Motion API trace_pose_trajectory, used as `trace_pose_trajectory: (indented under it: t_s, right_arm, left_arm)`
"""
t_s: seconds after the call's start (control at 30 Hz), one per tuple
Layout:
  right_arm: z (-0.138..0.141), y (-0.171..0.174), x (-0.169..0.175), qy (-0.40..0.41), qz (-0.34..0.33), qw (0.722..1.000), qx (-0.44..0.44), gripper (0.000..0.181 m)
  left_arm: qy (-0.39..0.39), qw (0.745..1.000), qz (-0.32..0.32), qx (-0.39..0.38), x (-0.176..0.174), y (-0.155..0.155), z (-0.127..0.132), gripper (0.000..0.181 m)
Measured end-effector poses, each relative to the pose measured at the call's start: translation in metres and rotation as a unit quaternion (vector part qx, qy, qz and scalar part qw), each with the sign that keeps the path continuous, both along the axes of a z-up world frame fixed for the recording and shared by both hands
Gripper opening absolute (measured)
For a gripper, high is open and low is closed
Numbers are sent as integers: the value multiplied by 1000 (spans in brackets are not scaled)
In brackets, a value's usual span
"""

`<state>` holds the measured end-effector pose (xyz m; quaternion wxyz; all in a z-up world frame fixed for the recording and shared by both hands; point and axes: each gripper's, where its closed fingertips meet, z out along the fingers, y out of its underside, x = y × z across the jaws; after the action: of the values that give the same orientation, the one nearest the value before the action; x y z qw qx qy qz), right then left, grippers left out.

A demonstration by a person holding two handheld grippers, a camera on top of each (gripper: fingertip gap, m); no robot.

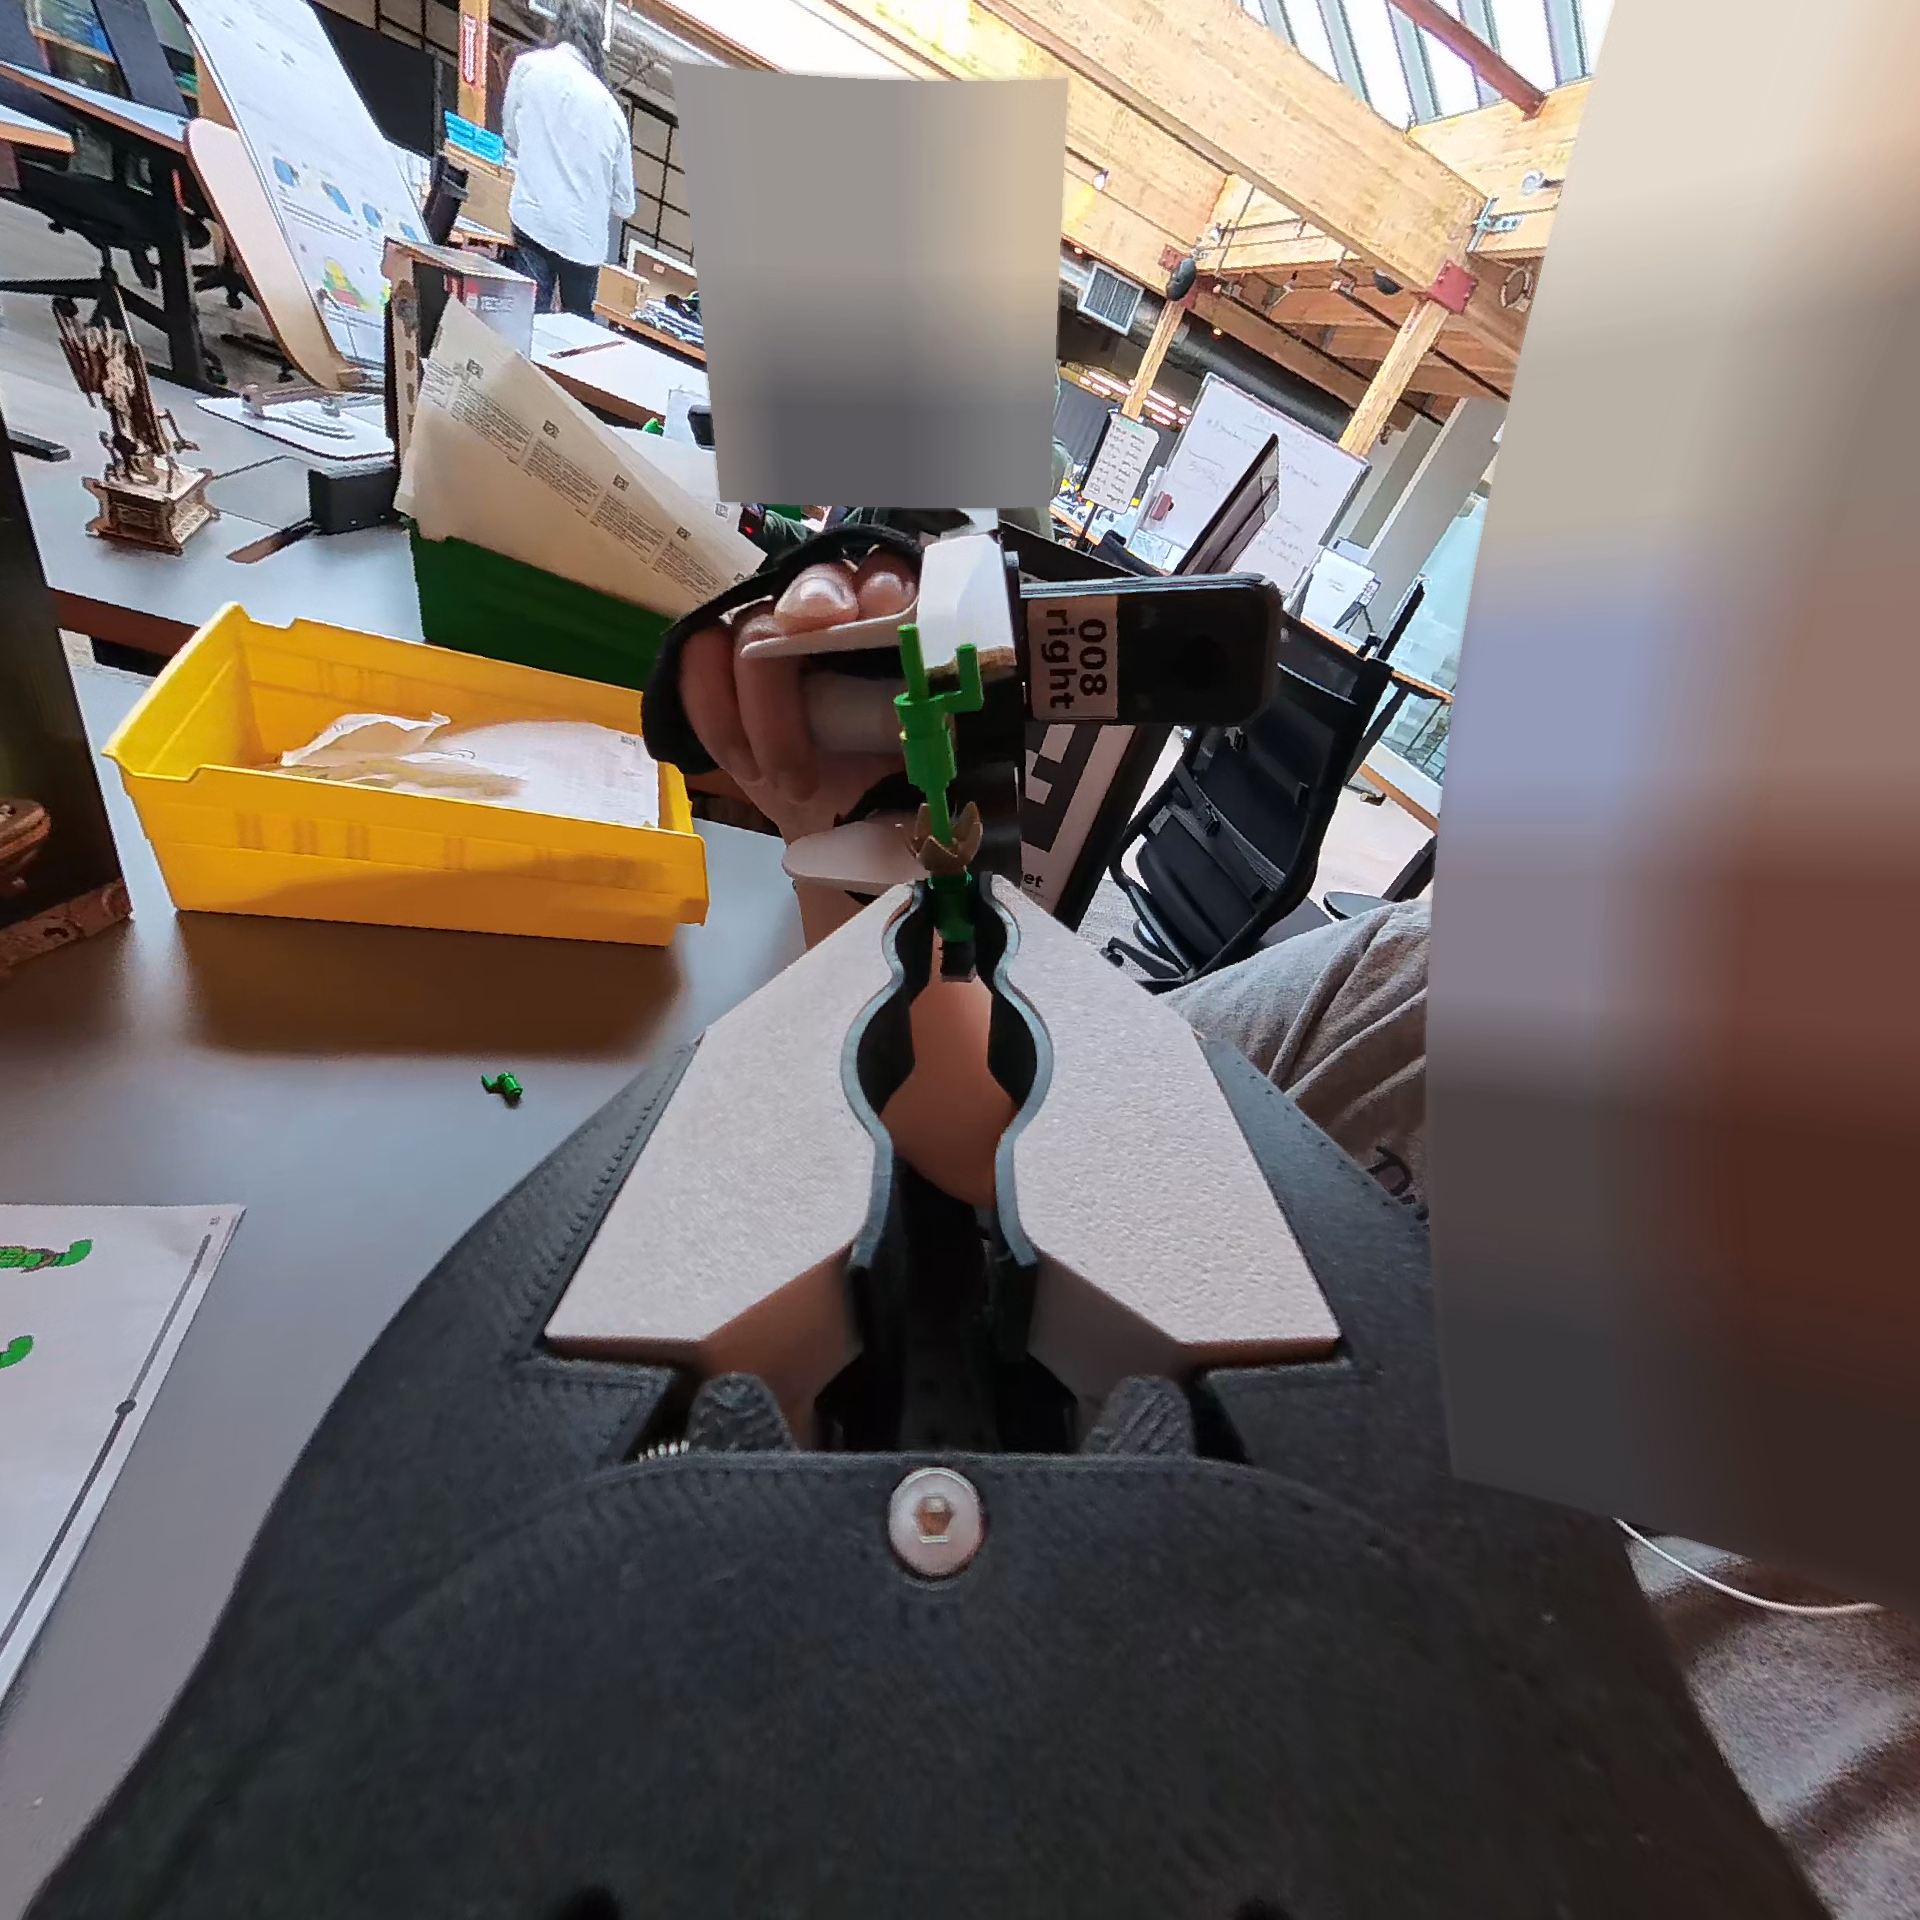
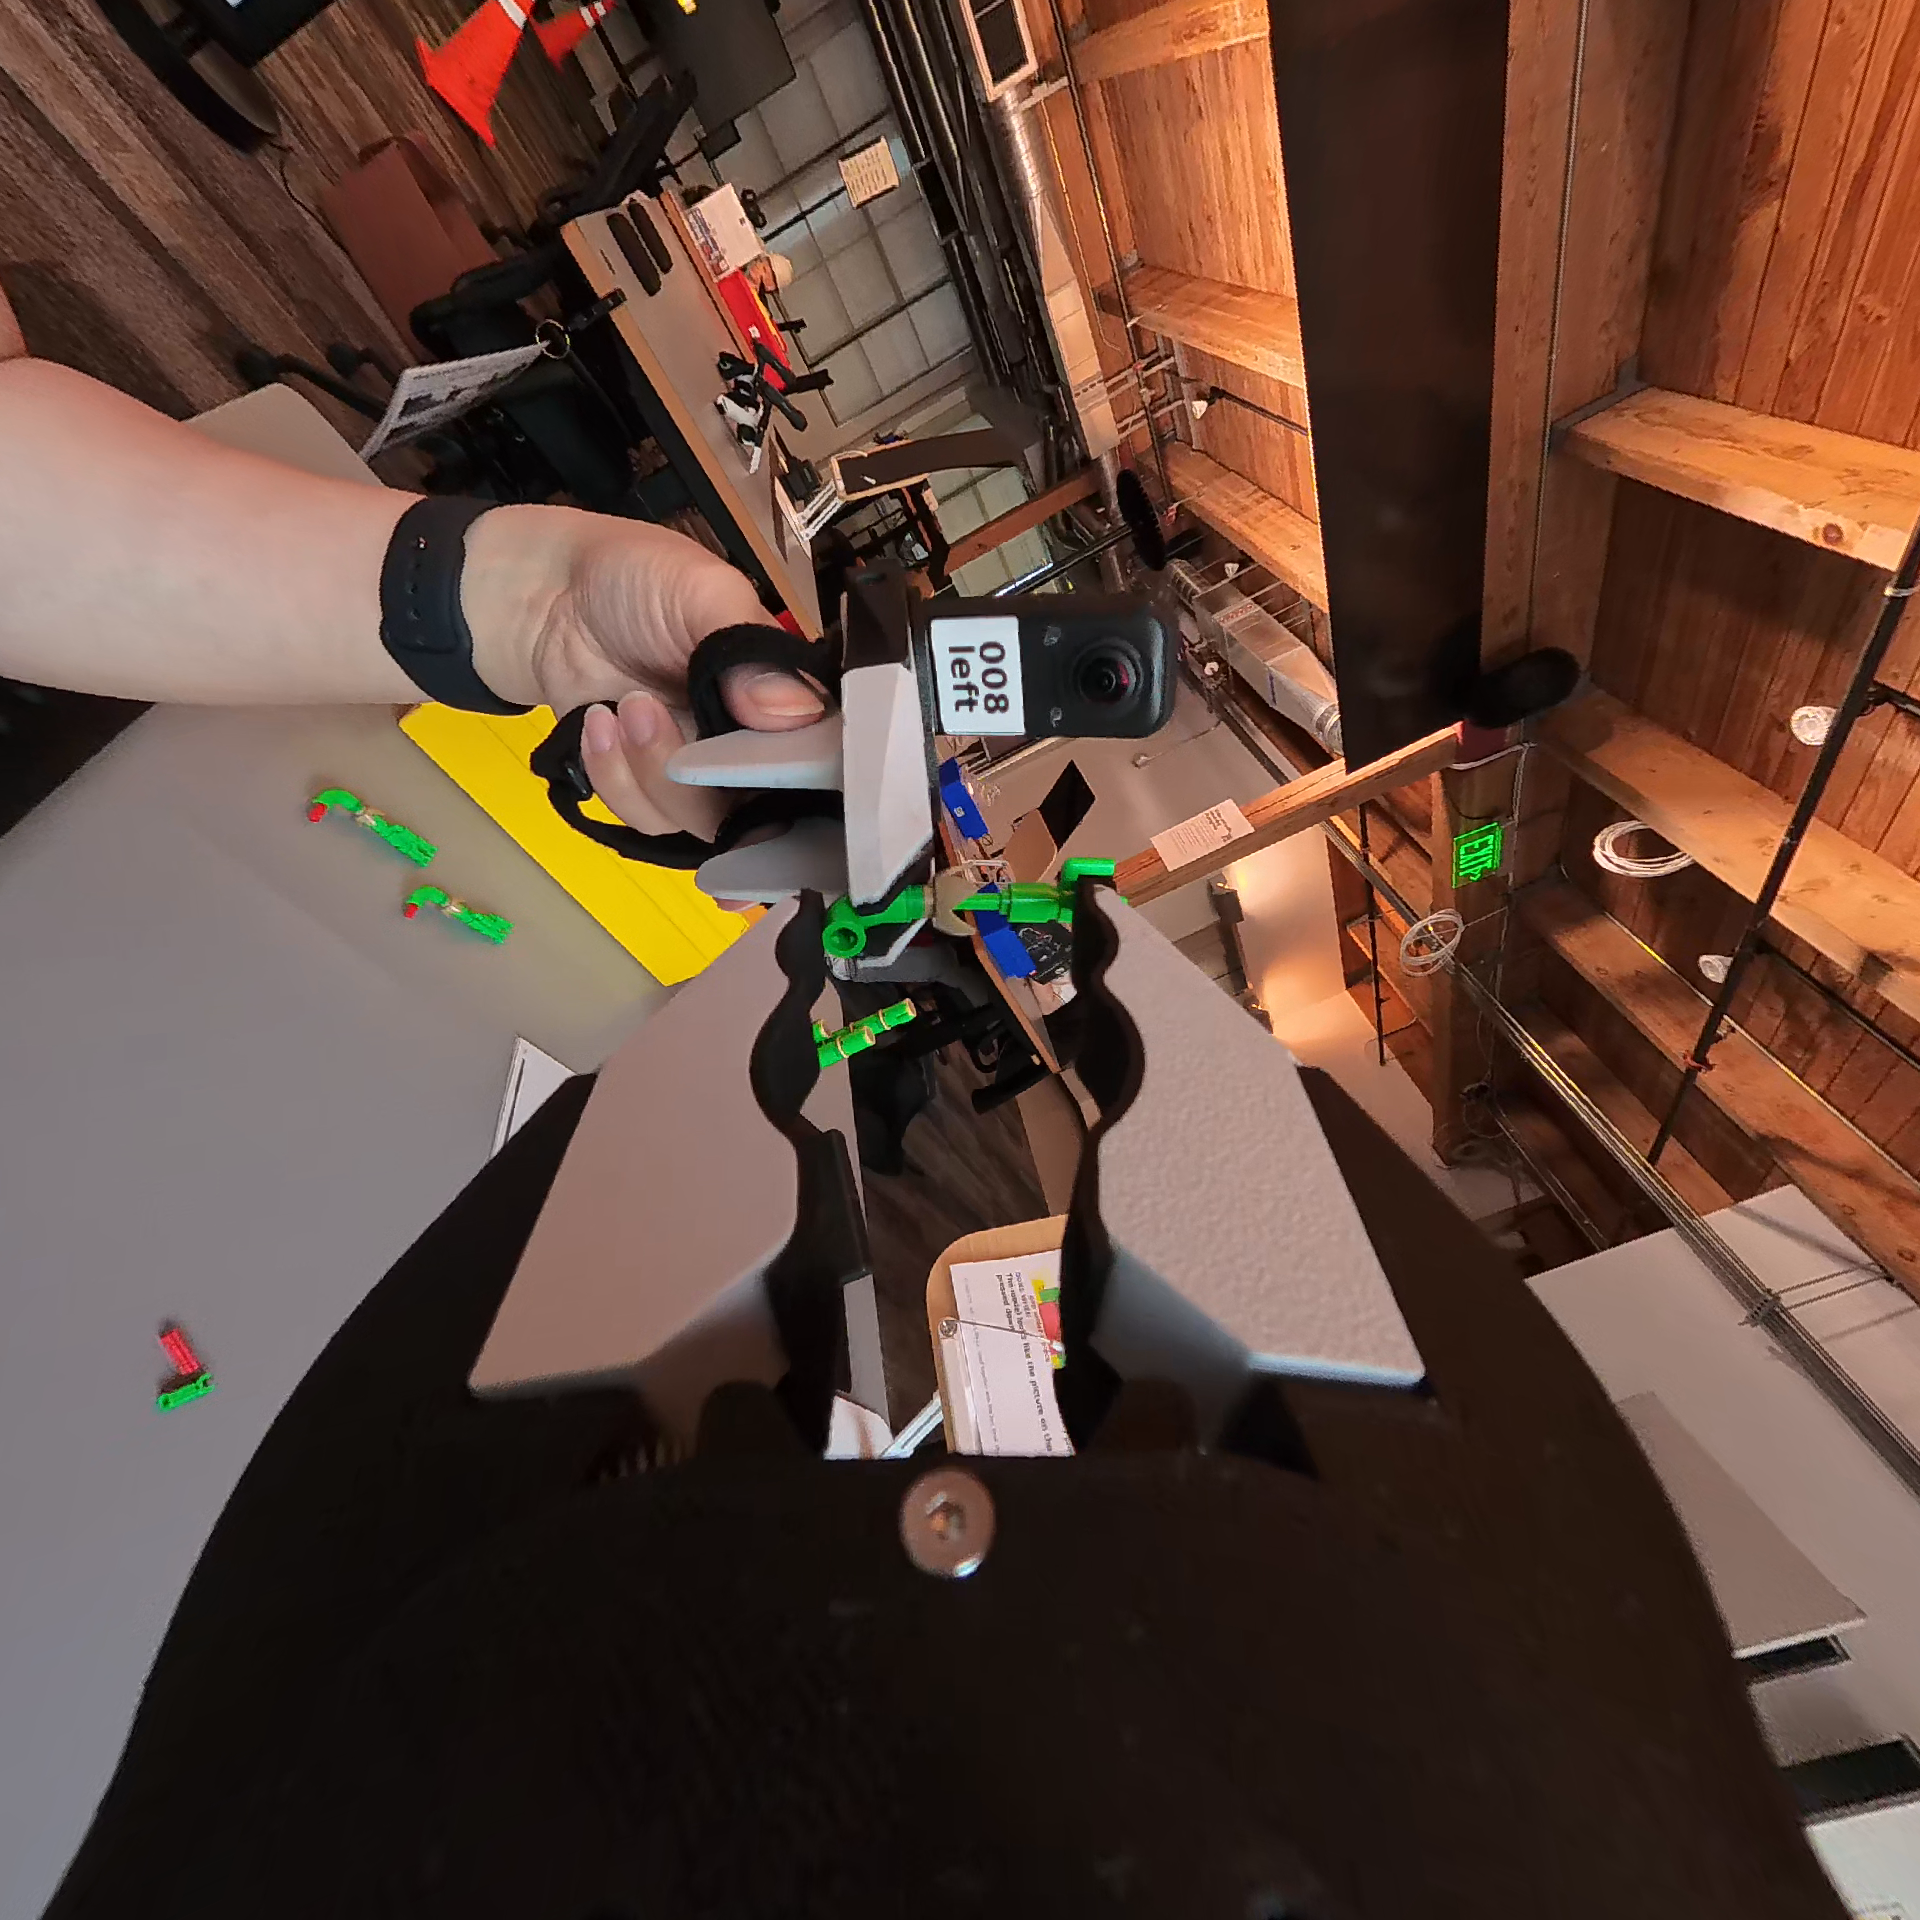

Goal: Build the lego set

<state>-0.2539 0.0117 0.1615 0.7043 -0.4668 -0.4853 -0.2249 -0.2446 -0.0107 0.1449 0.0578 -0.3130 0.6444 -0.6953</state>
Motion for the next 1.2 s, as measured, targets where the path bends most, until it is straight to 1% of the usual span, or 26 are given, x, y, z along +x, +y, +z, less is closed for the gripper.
trace_pose_trajectory:
  t_s: [0.4,0.53,0.67,0.93,1.07,1.13,1.2]
  right_arm:
    - [-1,-2,-1,1,6,1000,-4,46]
    - [3,0,-2,9,8,1000,10,47]
    - [2,3,-2,15,10,1000,9,47]
    - [0,4,0,10,0,1000,3,47]
    - [2,4,1,8,-6,1000,13,47]
    - [4,5,1,6,-13,1000,26,51]
    - [2,7,0,4,-12,1000,21,49]
  left_arm:
    - [-1,1000,3,7,-1,-2,-1,6]
    - [-5,1000,2,-3,-2,0,3,6]
    - [-8,1000,15,9,-2,2,3,6]
    - [-6,1000,20,15,-1,3,1,6]
    - [-7,1000,20,9,-1,3,3,6]
    - [-8,1000,25,10,-1,5,3,6]
    - [-7,999,28,13,-1,6,2,6]
